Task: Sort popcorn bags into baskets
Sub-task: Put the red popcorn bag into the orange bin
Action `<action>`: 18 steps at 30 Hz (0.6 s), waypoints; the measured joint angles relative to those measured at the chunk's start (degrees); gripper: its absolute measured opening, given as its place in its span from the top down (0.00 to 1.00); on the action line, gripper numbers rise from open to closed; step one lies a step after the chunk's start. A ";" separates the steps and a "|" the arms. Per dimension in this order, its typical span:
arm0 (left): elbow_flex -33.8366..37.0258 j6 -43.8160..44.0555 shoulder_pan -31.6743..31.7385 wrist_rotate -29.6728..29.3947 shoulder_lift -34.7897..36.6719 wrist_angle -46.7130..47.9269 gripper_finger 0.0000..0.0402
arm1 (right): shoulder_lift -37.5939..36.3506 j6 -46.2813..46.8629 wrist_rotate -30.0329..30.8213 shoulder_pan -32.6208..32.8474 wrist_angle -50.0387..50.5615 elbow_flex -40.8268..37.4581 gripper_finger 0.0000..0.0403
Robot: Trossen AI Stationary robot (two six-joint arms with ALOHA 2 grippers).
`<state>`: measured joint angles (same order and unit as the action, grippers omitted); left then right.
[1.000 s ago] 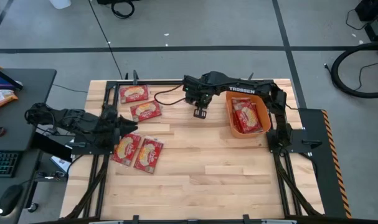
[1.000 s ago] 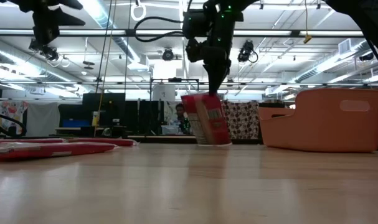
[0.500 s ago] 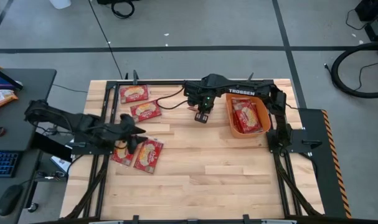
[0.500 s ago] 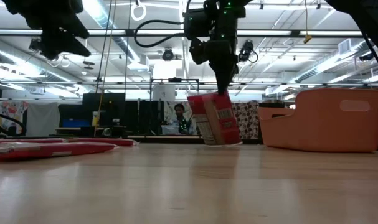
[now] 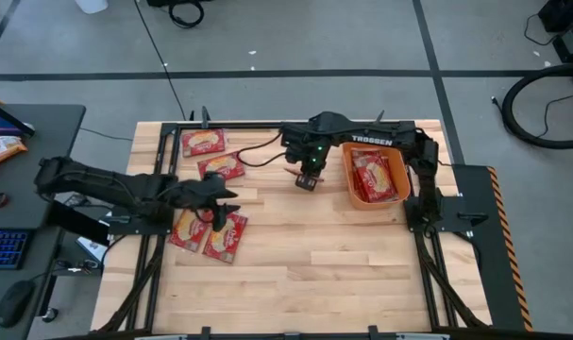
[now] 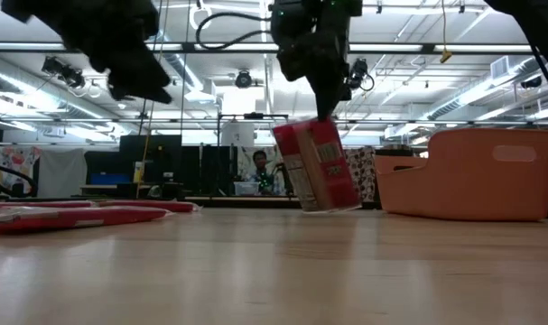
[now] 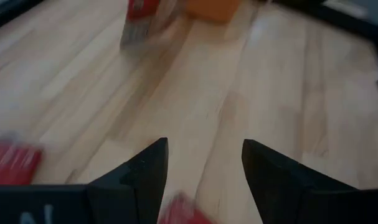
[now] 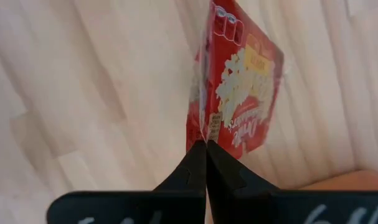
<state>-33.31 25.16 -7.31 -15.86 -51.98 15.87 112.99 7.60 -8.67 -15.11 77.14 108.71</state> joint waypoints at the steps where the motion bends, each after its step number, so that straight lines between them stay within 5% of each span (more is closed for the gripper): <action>1: 0.78 -1.61 1.21 1.25 -0.55 -2.64 0.48 | -0.41 -0.04 -0.32 0.14 0.01 0.00 1.00; 8: 9.08 -7.79 7.45 5.23 -6.51 -27.12 0.48 | -3.95 -0.11 -2.78 0.42 -0.05 0.00 1.00; 18: 10.98 -2.83 11.36 10.14 -21.96 -49.94 0.48 | -7.84 -2.64 -5.25 2.69 -0.68 -0.01 1.00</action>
<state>-22.34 22.33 4.05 -5.72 -73.94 -34.07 105.15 4.96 -13.92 -12.42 76.46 108.69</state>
